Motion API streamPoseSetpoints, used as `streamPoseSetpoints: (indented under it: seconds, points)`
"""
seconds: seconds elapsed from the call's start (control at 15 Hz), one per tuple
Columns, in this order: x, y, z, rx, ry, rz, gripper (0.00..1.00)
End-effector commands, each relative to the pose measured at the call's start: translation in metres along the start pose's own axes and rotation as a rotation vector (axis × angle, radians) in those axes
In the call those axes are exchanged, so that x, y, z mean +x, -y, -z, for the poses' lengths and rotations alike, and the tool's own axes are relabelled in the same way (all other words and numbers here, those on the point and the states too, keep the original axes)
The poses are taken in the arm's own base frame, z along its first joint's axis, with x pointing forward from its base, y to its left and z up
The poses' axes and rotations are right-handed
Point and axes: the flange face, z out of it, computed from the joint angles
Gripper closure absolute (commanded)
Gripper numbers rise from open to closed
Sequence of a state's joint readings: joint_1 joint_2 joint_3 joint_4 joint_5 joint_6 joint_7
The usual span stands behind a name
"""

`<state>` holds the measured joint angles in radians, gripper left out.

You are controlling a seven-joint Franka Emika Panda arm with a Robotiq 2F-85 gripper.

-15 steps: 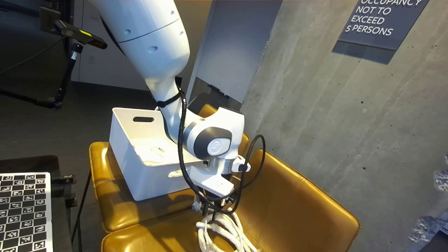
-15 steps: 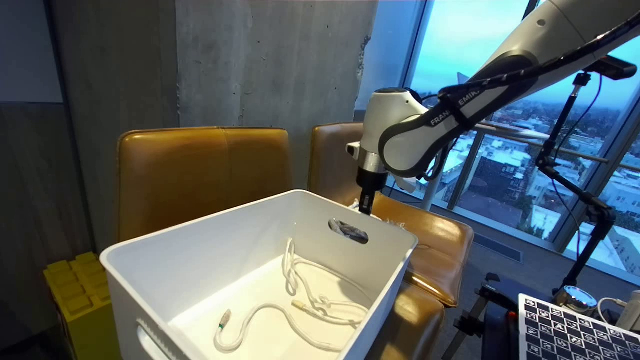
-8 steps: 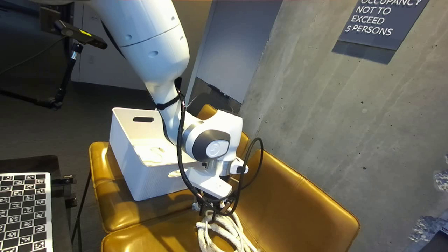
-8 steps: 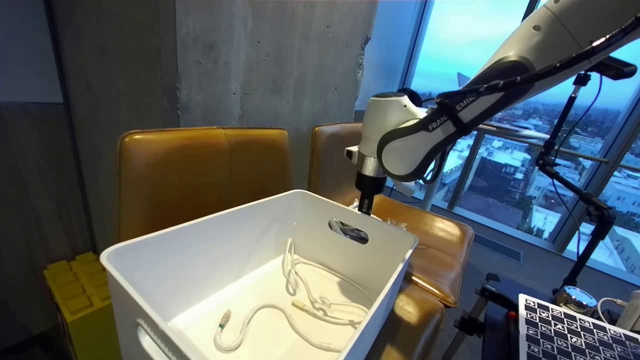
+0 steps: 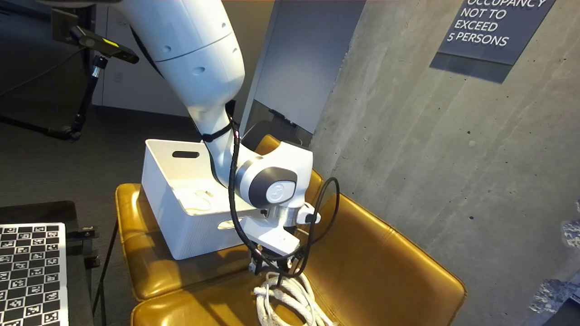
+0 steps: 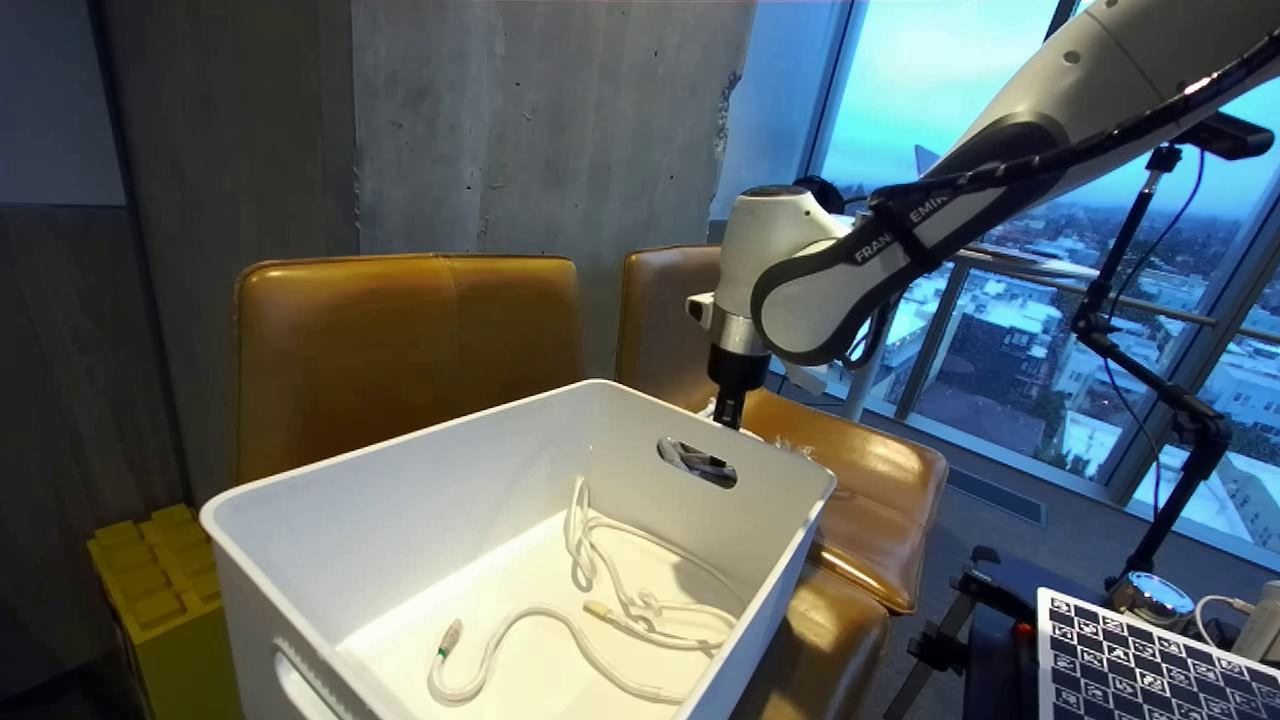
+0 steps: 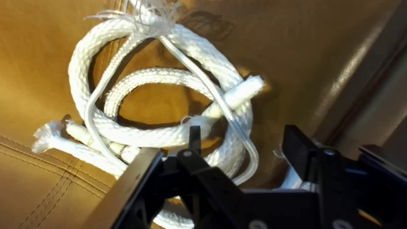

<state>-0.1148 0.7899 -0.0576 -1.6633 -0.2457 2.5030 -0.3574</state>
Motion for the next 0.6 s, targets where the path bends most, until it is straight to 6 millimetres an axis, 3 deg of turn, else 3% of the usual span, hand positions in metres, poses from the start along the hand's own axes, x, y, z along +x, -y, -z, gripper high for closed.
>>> streamPoseSetpoints:
  seconds: [0.0, 0.33, 0.47, 0.53]
  points:
    - [0.0052, -0.0045, -0.0039, -0.009, 0.003, 0.016, 0.39]
    - [0.0054, -0.0043, -0.0105, -0.008, 0.009, 0.017, 0.48]
    - [0.006, -0.0059, -0.0122, -0.008, 0.009, 0.014, 0.73]
    - [0.0058, -0.0064, -0.0129, -0.009, 0.01, 0.014, 0.77]
